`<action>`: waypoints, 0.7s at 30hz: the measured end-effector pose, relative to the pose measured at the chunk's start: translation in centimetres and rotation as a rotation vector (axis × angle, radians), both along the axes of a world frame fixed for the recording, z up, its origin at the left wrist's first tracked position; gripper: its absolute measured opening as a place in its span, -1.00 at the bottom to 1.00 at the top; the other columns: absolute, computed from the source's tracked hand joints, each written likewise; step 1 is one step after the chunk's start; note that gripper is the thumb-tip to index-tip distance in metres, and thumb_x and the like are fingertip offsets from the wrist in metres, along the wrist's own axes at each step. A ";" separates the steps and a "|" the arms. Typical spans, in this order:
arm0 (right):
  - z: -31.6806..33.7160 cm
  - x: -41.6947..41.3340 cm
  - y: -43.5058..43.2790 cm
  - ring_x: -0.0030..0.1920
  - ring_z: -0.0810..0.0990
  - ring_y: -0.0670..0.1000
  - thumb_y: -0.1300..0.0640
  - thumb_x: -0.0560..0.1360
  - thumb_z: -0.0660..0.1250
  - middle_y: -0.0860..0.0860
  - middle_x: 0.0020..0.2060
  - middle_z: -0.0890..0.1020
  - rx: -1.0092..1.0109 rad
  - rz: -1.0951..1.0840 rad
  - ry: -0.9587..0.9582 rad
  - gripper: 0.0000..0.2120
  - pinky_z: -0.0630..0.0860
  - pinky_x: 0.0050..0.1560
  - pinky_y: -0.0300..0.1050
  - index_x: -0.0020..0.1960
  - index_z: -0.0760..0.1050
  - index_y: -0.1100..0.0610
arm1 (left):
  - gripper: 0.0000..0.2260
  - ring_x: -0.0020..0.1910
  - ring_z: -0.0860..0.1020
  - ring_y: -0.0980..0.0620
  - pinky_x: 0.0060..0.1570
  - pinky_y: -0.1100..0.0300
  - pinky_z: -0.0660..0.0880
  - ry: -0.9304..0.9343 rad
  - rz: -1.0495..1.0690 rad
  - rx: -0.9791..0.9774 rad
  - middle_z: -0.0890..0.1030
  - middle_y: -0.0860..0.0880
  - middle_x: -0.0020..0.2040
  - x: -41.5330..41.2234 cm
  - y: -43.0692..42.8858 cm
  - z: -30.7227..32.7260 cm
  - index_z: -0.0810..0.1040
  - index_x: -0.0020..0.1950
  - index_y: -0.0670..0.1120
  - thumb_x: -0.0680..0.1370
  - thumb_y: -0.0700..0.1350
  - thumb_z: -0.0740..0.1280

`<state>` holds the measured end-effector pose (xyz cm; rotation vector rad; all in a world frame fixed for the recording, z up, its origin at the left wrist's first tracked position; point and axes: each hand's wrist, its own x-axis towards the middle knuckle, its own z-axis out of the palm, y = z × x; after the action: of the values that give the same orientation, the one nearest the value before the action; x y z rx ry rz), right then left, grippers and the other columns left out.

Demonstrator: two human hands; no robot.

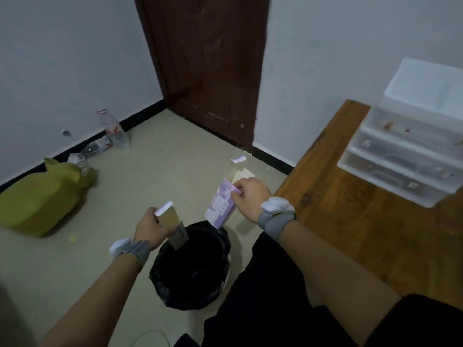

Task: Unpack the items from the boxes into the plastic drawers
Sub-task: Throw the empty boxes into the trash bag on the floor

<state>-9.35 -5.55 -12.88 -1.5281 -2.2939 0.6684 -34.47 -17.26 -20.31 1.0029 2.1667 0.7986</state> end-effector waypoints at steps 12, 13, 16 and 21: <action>-1.4 0.5 -0.1 0.14 0.58 0.04 0.01 0.56 0.26 0.01 0.16 0.63 -0.080 0.122 -0.020 -0.69 0.46 0.15 -0.15 0.26 0.55 0.07 | -0.79 -0.02 0.56 -0.13 -0.04 0.09 0.43 0.013 0.030 0.024 0.61 -0.06 -0.06 0.2 -0.4 -1.1 0.52 0.04 -0.15 0.54 -0.04 0.40; -0.9 0.8 0.1 0.07 0.61 0.02 0.03 0.55 0.27 -0.02 0.10 0.66 -0.061 0.100 0.020 -0.72 0.47 0.10 -0.18 0.21 0.58 0.06 | -0.82 -0.07 0.58 -0.16 -0.12 0.10 0.41 0.013 0.041 0.045 0.63 -0.08 -0.14 0.3 0.0 -0.5 0.52 -0.05 -0.17 0.58 -0.04 0.33; 0.6 4.6 0.9 -0.11 0.66 -0.01 0.11 0.52 0.32 -0.04 -0.06 0.70 -0.040 -0.043 0.169 -0.81 0.50 -0.01 -0.23 0.09 0.64 0.06 | -0.75 -0.16 0.57 -0.20 -0.24 0.09 0.37 0.031 -0.046 0.101 0.63 -0.15 -0.24 2.8 3.4 1.6 0.48 -0.14 -0.20 0.62 -0.05 0.24; 1.4 12.4 1.6 -0.06 0.64 -0.02 0.12 0.53 0.33 0.01 -0.05 0.70 -0.050 -0.234 0.195 -0.81 0.42 -0.09 -0.36 0.11 0.63 0.09 | -0.75 -0.14 0.57 -0.22 -0.12 -0.01 0.46 -0.025 -0.197 0.180 0.60 -0.22 -0.20 9.8 9.3 4.6 0.47 -0.16 -0.22 0.60 -0.06 0.26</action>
<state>3.03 -3.95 -11.44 -1.6414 -1.9339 0.7776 -24.67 -7.97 -15.72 1.2678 1.9642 0.9168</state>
